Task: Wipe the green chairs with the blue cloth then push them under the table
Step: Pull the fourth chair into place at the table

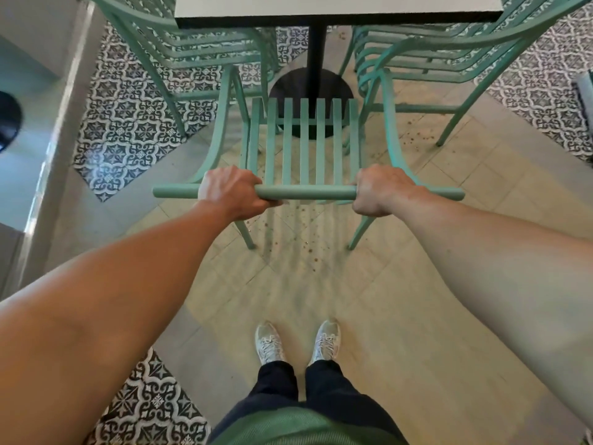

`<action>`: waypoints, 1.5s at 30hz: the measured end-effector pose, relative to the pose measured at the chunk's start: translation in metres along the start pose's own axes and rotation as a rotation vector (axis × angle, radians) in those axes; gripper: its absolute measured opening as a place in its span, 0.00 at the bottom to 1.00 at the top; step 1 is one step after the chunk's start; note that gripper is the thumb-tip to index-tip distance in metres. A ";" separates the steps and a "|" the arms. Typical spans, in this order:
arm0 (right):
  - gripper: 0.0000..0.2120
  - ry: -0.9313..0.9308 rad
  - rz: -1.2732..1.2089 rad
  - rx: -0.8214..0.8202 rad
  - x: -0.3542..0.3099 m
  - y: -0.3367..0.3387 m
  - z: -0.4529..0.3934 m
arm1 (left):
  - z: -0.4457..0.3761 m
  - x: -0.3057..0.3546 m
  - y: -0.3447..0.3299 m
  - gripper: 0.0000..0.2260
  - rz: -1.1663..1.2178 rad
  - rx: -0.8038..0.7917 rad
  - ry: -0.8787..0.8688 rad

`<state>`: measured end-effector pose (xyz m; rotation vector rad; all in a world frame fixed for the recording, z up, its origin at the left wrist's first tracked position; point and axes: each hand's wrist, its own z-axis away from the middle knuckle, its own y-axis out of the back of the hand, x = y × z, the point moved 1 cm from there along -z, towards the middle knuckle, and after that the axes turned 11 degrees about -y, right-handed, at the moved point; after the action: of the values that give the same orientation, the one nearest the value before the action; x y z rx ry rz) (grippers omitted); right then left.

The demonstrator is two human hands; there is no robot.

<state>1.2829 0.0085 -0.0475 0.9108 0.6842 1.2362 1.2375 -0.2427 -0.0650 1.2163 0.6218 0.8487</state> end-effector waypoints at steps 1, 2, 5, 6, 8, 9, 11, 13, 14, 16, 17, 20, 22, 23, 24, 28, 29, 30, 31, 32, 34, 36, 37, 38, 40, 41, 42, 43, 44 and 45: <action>0.05 0.001 0.002 0.002 0.000 0.004 -0.004 | -0.005 -0.002 0.002 0.30 0.002 0.007 -0.002; 0.04 0.002 0.003 0.005 0.000 0.007 -0.008 | -0.009 -0.003 0.003 0.30 0.004 0.012 -0.004; 0.04 0.009 0.003 0.010 -0.002 0.012 -0.020 | -0.019 -0.009 0.008 0.30 -0.008 0.010 0.003; 0.04 0.011 -0.001 0.012 -0.004 0.012 -0.023 | -0.021 -0.011 0.009 0.30 -0.008 0.006 0.003; 0.05 0.009 -0.016 0.013 -0.005 0.013 -0.026 | -0.024 -0.014 0.010 0.30 -0.001 0.006 0.002; 0.05 0.007 -0.022 0.013 -0.005 0.014 -0.028 | -0.025 -0.014 0.011 0.30 0.005 0.011 0.002; 0.07 0.004 -0.023 0.012 -0.006 0.014 -0.030 | -0.025 -0.014 0.011 0.30 0.022 0.020 0.005; 0.08 0.008 -0.005 0.017 -0.006 0.013 -0.030 | -0.023 -0.014 0.009 0.31 0.036 0.027 0.016; 0.07 0.010 0.009 0.014 -0.006 0.012 -0.029 | -0.022 -0.014 0.007 0.31 0.034 0.024 0.022; 0.06 0.024 0.046 0.001 -0.006 0.010 -0.027 | -0.017 -0.015 0.001 0.31 0.025 0.004 0.030; 0.06 0.032 0.057 -0.004 -0.007 0.009 -0.026 | -0.014 -0.016 -0.002 0.30 0.028 -0.004 0.033; 0.04 0.034 0.057 -0.001 -0.010 0.013 -0.033 | -0.015 -0.022 -0.003 0.29 0.046 -0.001 0.039; 0.04 0.030 0.066 0.015 -0.013 0.018 -0.043 | -0.025 -0.027 0.001 0.29 0.052 0.008 0.034; 0.04 0.022 0.064 0.023 -0.014 0.021 -0.049 | -0.033 -0.031 0.004 0.29 0.056 0.011 0.029; 0.05 0.015 0.062 0.029 -0.014 0.025 -0.056 | -0.042 -0.034 0.007 0.30 0.060 0.018 0.018; 0.08 -0.011 0.062 0.042 -0.012 0.040 -0.080 | -0.072 -0.043 0.015 0.30 0.052 0.061 -0.023; 0.09 -0.023 0.056 0.039 -0.010 0.043 -0.085 | -0.078 -0.042 0.016 0.29 0.051 0.069 -0.028; 0.10 -0.035 0.052 0.040 -0.008 0.046 -0.089 | -0.084 -0.042 0.017 0.29 0.044 0.076 -0.032; 0.11 -0.045 0.049 0.040 -0.007 0.047 -0.092 | -0.087 -0.042 0.018 0.29 0.036 0.078 -0.032; 0.12 -0.054 0.048 0.040 -0.006 0.049 -0.093 | -0.090 -0.043 0.017 0.29 0.026 0.081 -0.035; 0.12 -0.057 0.054 0.051 -0.006 0.049 -0.093 | -0.090 -0.044 0.017 0.30 0.014 0.089 -0.033; 0.12 -0.052 0.072 0.053 -0.008 0.047 -0.093 | -0.089 -0.045 0.015 0.29 0.007 0.099 -0.028; 0.12 -0.060 0.085 0.047 -0.008 0.047 -0.093 | -0.088 -0.043 0.015 0.28 0.012 0.113 -0.022; 0.12 -0.060 0.101 0.047 -0.008 0.048 -0.093 | -0.087 -0.042 0.013 0.27 0.023 0.143 -0.016; 0.15 -0.084 0.112 0.100 -0.008 0.044 -0.090 | -0.081 -0.037 0.001 0.30 0.023 0.245 0.011; 0.19 -0.114 0.081 0.185 -0.008 0.038 -0.087 | -0.075 -0.034 -0.008 0.33 0.015 0.316 0.049; 0.25 -0.144 0.022 0.306 -0.009 0.025 -0.085 | -0.063 -0.031 -0.019 0.36 0.031 0.386 0.096; 0.34 -0.206 -0.059 0.431 -0.008 0.010 -0.078 | -0.051 -0.022 -0.029 0.39 0.070 0.428 0.128; 0.44 -0.278 -0.147 0.515 -0.008 -0.006 -0.070 | -0.038 -0.013 -0.042 0.42 0.130 0.441 0.145; 0.50 -0.357 -0.220 0.557 -0.015 -0.022 -0.059 | -0.019 -0.004 -0.055 0.43 0.179 0.423 0.169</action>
<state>1.2401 0.0045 -0.0958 1.4311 0.8278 0.6628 1.2318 -0.2422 -0.1229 1.6108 0.8690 1.0086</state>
